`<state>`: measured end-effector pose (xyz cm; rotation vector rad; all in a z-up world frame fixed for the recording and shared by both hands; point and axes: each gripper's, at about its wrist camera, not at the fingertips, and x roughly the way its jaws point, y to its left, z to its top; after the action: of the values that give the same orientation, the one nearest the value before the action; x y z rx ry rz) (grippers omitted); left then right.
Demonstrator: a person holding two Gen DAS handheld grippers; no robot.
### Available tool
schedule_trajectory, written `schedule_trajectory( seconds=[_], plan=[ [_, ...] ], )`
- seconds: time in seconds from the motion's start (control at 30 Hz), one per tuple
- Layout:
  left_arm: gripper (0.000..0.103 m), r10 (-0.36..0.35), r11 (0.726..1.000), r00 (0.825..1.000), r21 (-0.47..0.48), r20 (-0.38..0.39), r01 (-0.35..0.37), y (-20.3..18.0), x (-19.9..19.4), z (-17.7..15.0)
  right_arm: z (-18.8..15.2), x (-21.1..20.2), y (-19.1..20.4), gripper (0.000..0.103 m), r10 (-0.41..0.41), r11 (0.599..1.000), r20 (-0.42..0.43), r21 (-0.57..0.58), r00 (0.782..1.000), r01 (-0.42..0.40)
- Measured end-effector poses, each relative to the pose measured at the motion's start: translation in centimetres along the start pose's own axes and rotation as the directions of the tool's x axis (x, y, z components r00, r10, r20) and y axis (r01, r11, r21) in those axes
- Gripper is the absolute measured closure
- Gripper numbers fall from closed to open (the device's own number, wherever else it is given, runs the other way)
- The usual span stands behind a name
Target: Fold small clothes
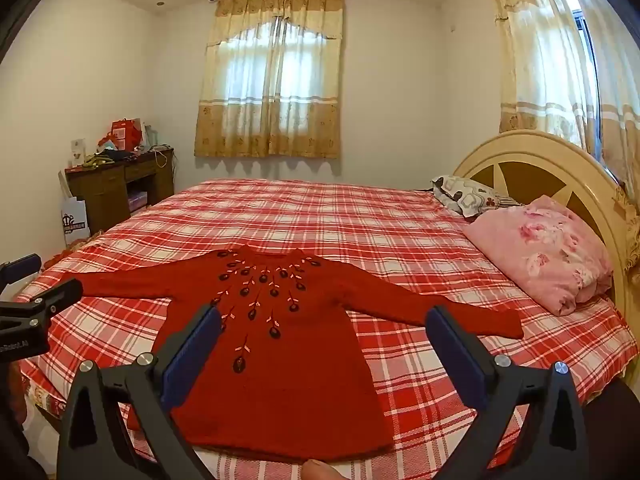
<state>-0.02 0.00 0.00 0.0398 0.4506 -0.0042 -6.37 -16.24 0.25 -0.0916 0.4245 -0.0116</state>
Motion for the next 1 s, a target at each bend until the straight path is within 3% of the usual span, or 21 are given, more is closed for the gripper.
schedule_trajectory(
  seconds=[1.0],
  plan=[
    [0.0, -0.028, 0.999, 0.999, -0.019, -0.025, 0.028, -0.4, 0.7, -0.8, -0.7, 0.9, 0.1, 0.001, 0.016, 0.999, -0.013, 0.05, 1.0, -0.016]
  ],
)
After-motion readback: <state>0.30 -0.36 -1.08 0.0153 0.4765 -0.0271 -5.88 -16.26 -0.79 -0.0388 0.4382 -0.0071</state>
